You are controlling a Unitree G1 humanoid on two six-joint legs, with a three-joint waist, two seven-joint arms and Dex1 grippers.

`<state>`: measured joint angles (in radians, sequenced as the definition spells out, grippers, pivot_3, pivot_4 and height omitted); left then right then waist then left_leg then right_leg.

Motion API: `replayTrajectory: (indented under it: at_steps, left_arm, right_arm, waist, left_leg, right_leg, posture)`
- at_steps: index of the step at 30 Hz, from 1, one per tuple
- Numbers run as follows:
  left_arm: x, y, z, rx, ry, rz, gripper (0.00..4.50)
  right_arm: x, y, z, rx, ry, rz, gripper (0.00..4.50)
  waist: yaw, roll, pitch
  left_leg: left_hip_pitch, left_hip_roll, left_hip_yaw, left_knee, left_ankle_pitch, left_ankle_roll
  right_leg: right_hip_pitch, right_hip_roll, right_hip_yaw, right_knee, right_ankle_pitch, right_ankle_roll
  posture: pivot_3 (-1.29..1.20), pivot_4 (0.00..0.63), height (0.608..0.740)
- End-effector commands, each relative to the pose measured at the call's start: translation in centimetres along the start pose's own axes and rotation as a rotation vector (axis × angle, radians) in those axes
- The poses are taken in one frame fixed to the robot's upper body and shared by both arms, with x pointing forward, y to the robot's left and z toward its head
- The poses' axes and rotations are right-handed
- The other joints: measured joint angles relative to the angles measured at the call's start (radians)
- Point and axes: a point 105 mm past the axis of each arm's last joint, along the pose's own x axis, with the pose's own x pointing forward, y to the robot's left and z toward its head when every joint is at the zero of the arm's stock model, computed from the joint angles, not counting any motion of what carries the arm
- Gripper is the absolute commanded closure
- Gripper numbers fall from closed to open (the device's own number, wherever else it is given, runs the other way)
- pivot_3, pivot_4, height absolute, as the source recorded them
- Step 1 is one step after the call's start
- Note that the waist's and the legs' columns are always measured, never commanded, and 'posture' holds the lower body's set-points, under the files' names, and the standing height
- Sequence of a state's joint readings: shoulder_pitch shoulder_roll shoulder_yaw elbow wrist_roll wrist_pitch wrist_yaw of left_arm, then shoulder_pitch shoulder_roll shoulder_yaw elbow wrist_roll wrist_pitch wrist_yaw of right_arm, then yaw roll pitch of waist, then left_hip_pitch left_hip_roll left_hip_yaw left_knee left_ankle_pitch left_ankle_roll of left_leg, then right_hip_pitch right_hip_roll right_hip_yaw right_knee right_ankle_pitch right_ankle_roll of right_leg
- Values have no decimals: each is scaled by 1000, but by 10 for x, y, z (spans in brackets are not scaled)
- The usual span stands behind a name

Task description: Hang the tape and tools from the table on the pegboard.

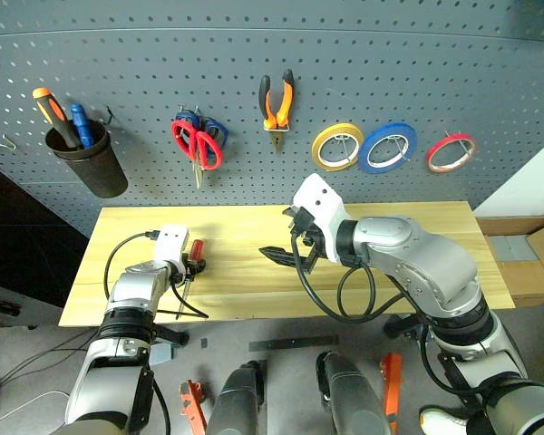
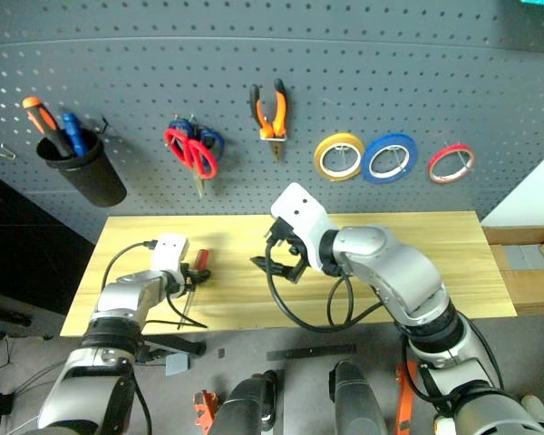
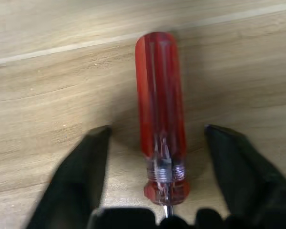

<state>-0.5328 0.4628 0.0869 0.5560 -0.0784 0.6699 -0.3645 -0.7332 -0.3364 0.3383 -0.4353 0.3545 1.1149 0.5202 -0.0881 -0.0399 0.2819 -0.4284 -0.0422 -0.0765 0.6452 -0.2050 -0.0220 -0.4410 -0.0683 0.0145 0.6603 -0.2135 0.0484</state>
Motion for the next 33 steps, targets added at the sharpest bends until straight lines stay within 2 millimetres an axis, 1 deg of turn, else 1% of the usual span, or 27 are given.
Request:
replayTrajectory:
  at_steps: [1,4,6,10,14,15,17,19,22,25,27,30,33]
  left_arm:
    - [-8,5,-3,-23,-42,-2,2650]
    - [-18,8,0,-4,-111,18,3655]
    - [-24,10,2,14,-141,40,3701]
    - [-50,23,22,43,-316,158,3701]
    - [-88,25,58,83,-555,219,3701]
    - [-106,25,75,131,-657,230,3701]
    - [-137,23,101,223,-820,243,3701]
    - [-158,26,121,275,-917,264,3701]
    - [-180,30,148,293,-1029,294,3701]
    - [-206,33,181,264,-1168,323,3701]
    - [-220,35,198,239,-1231,338,3701]
    - [-239,47,223,177,-1313,370,3701]
    - [-252,64,240,112,-1356,406,3701]
  right_arm:
    - [-4,3,16,-48,-52,23,0]
    - [-7,7,22,-73,-83,54,0]
    - [-8,7,25,-90,-97,55,0]
    - [-12,8,40,-186,-202,65,0]
    - [-20,8,54,-267,-289,74,0]
    - [-22,7,60,-288,-318,74,0]
    - [-28,7,72,-327,-389,70,0]
    - [-32,4,82,-333,-444,61,0]
    - [-34,-2,89,-330,-482,45,0]
    - [-33,-8,95,-336,-501,35,0]
    - [-33,-9,99,-339,-512,36,0]
    - [-32,-12,106,-347,-528,28,0]
    - [-32,-15,112,-353,-545,16,0]
  waist:
    - [0,0,0]
    - [-1,0,0]
    - [0,0,0]
    - [2,-2,-1]
    - [4,-1,-2]
    - [4,-2,-2]
    - [5,-2,-2]
    - [5,-2,-3]
    - [7,-3,-4]
    - [7,-4,-6]
    - [8,-5,-7]
    - [8,-6,-7]
    - [4,-6,-8]
  left_leg:
    - [0,0,0,0,0,0]
    - [0,0,0,0,0,0]
    - [0,0,0,0,0,0]
    - [0,0,0,0,0,0]
    - [0,0,0,0,0,-1]
    - [0,0,0,0,0,-1]
    - [-1,0,0,0,0,-1]
    - [-1,1,0,0,0,-1]
    - [-1,1,0,0,0,-1]
    - [-1,0,0,1,0,-1]
    - [-1,0,-1,1,0,-1]
    - [-1,0,0,1,0,-1]
    - [-1,0,0,0,0,-1]
  right_leg:
    - [0,-1,0,0,0,0]
    - [0,-2,0,0,0,-1]
    - [0,-3,0,0,0,-1]
    - [0,-3,0,-1,1,-1]
    - [0,-3,0,-2,1,-1]
    - [0,-3,0,-2,1,-1]
    - [0,-3,0,-2,1,-2]
    - [0,-3,-1,-2,1,-2]
    - [0,-2,-1,-2,1,-2]
    - [0,1,-1,-2,2,-2]
    - [0,1,-2,-2,2,-1]
    - [0,1,-1,-2,2,-1]
    - [-1,1,-1,-1,2,-1]
  posture:
    - [-166,242,740]
    - [-166,239,740]
    - [-166,239,740]
    - [-163,221,740]
    - [-151,206,740]
    - [-149,206,740]
    - [-133,201,740]
    - [-116,196,740]
    - [-103,189,740]
    - [-99,185,740]
    - [-98,182,740]
    - [-98,182,740]
    - [-106,178,740]
